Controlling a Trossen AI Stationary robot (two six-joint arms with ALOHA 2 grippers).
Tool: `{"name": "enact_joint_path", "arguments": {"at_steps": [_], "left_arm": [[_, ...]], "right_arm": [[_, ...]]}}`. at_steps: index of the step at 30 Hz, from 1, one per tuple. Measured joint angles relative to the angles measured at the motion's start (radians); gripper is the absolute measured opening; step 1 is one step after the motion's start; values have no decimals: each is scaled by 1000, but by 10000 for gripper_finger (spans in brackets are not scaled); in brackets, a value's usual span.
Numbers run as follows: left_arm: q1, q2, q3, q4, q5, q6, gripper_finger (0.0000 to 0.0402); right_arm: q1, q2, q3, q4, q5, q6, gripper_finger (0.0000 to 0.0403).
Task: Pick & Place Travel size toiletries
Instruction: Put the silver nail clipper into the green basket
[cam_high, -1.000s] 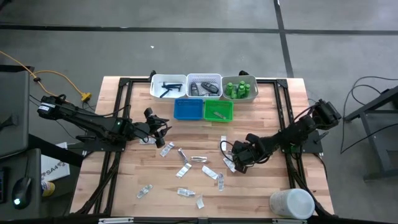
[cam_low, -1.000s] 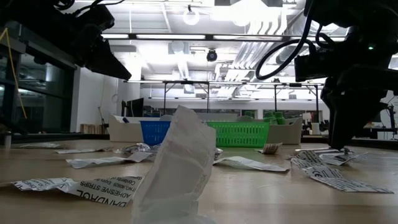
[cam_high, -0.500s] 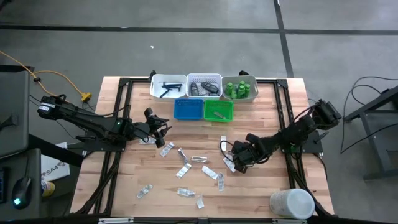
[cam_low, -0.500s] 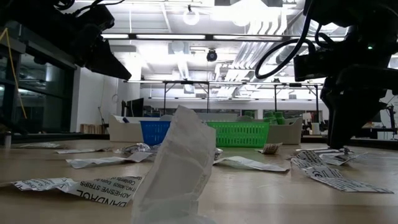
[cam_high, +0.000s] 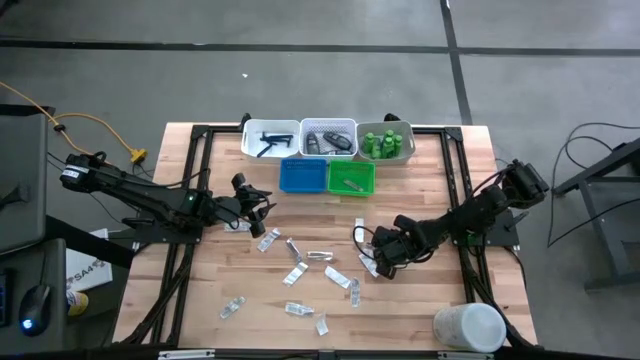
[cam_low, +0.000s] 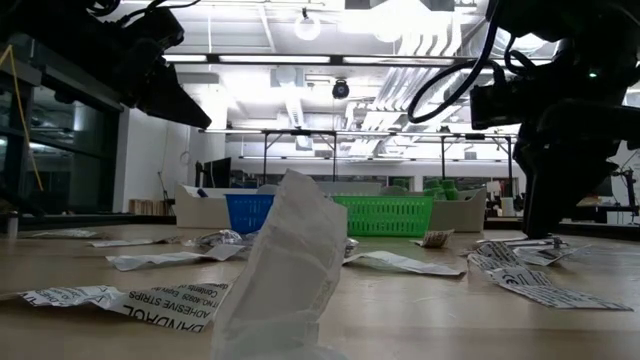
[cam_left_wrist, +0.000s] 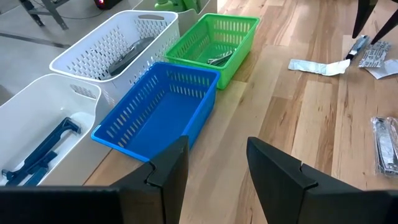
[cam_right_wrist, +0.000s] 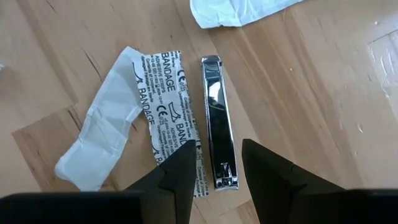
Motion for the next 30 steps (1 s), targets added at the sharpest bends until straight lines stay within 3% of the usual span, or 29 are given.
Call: {"name": "enact_joint_path", "arguments": {"at_steps": [17,30], "left_arm": [[0,0,0,0,0,0,161],[0,0,0,0,0,0,161]], "right_arm": [[-20,0,-30,41,-1,204,123],[-30,0,-32,33,-2,-30,111]]}}
